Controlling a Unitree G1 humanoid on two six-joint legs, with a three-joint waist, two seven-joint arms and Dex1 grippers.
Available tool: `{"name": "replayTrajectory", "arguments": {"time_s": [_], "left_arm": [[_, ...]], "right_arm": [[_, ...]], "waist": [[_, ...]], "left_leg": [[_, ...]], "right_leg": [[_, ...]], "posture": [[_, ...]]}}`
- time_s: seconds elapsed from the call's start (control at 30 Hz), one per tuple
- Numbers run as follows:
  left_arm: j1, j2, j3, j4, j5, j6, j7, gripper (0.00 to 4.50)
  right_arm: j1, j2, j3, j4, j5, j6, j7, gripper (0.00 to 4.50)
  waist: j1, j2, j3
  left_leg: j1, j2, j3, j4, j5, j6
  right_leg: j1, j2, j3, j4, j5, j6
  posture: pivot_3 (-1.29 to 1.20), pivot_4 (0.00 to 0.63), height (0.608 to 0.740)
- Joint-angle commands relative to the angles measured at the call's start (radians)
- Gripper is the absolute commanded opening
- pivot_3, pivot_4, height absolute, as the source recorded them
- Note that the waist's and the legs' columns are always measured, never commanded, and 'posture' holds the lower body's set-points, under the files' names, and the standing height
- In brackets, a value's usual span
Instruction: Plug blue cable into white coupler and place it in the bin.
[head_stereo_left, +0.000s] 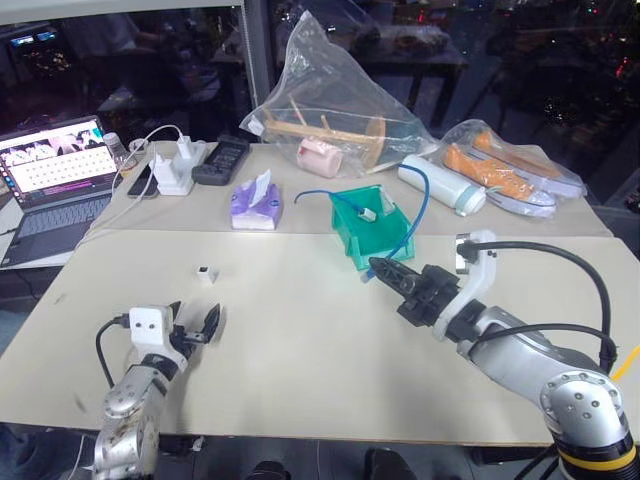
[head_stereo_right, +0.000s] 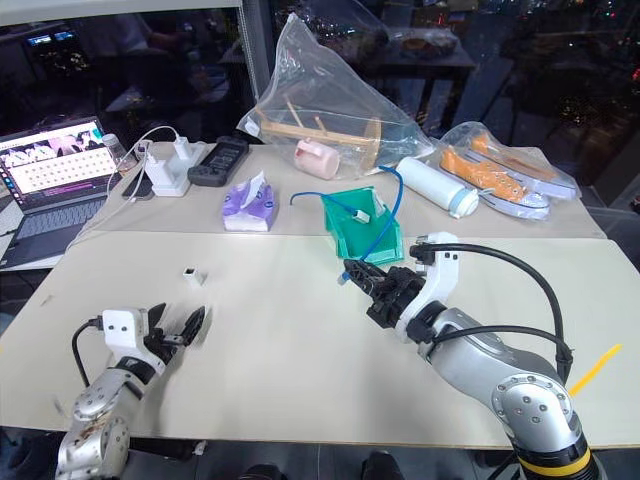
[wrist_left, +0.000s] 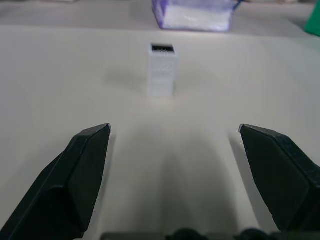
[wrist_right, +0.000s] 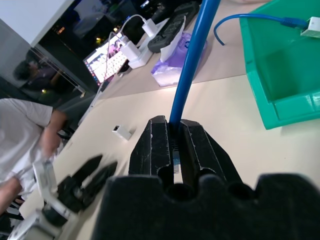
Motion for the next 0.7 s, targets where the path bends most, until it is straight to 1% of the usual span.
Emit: {"name": "replayTrajectory", "arguments": {"time_s": [0.03, 0.2, 0.33, 0.43, 0.5, 0.57, 0.63, 0.7], "left_arm": [[-0.075, 0.007, -0.028, 0.112, 0.068, -0.048, 0.064, 4.43], [-0.170, 0.008, -0.059, 0.250, 0.112, -0.121, 0.077, 4.43], [-0.221, 0.008, -0.070, 0.338, 0.128, -0.145, 0.088, 4.43], [-0.244, 0.002, -0.079, 0.388, 0.129, -0.144, 0.090, 3.67], [-0.269, -0.002, -0.080, 0.426, 0.113, -0.145, 0.072, 2.89], [-0.296, -0.001, -0.081, 0.457, 0.102, -0.139, 0.055, 2.22], [-0.318, -0.004, -0.076, 0.464, 0.078, -0.121, 0.034, 1.39], [-0.329, 0.002, -0.093, 0.457, 0.078, -0.111, -0.001, 0.67]], "right_arm": [[-0.020, -0.010, -0.030, -0.023, -0.020, 0.009, -0.008, 0.00], [-0.017, -0.006, -0.049, -0.033, -0.034, 0.004, -0.035, 0.00], [-0.009, -0.003, -0.059, -0.047, -0.034, 0.004, -0.054, 0.00], [-0.003, -0.003, -0.067, -0.055, -0.034, 0.002, -0.067, 0.00], [-0.002, -0.003, -0.070, -0.057, -0.034, 0.001, -0.073, 0.00], [-0.001, -0.006, -0.071, -0.059, -0.032, 0.003, -0.076, 0.00], [0.001, -0.011, -0.073, -0.062, -0.029, 0.007, -0.078, 0.00], [0.007, -0.017, -0.075, -0.066, -0.031, 0.010, -0.081, 0.00]], "waist": [[0.001, 0.000, 0.000], [0.003, 0.000, 0.000], [0.006, 0.000, -0.001], [0.007, 0.001, -0.001], [0.007, 0.002, -0.002], [0.011, 0.003, -0.003], [0.014, 0.004, -0.003], [0.014, 0.004, -0.003]], "left_leg": [[0.000, 0.000, 0.000, 0.000, 0.000, 0.000], [0.000, 0.000, 0.000, 0.000, 0.000, 0.000], [0.001, 0.000, 0.000, 0.001, 0.001, -0.001], [0.001, 0.000, 0.000, 0.001, 0.001, -0.001], [0.001, 0.000, 0.000, 0.001, 0.001, -0.001], [0.001, 0.000, 0.000, 0.001, 0.001, -0.001], [0.001, 0.000, 0.000, 0.001, 0.001, -0.001], [0.001, 0.000, 0.000, 0.001, 0.001, -0.001]], "right_leg": [[0.000, 0.000, 0.000, 0.000, 0.000, 0.000], [0.000, 0.000, 0.000, 0.000, 0.000, 0.000], [0.001, 0.000, 0.000, 0.000, 0.001, 0.000], [0.001, 0.000, 0.000, 0.001, 0.001, 0.000], [0.002, 0.000, 0.000, 0.001, 0.001, 0.000], [0.002, 0.000, 0.000, 0.001, 0.001, 0.001], [0.002, 0.000, 0.000, 0.001, 0.002, 0.001], [0.002, 0.000, 0.000, 0.001, 0.002, 0.001]], "posture": [[0.00, 0.150, 0.740], [0.00, 0.150, 0.740], [0.00, 0.150, 0.740], [0.00, 0.150, 0.740], [0.00, 0.150, 0.740], [0.00, 0.150, 0.740], [0.00, 0.150, 0.740], [0.00, 0.150, 0.740]]}}
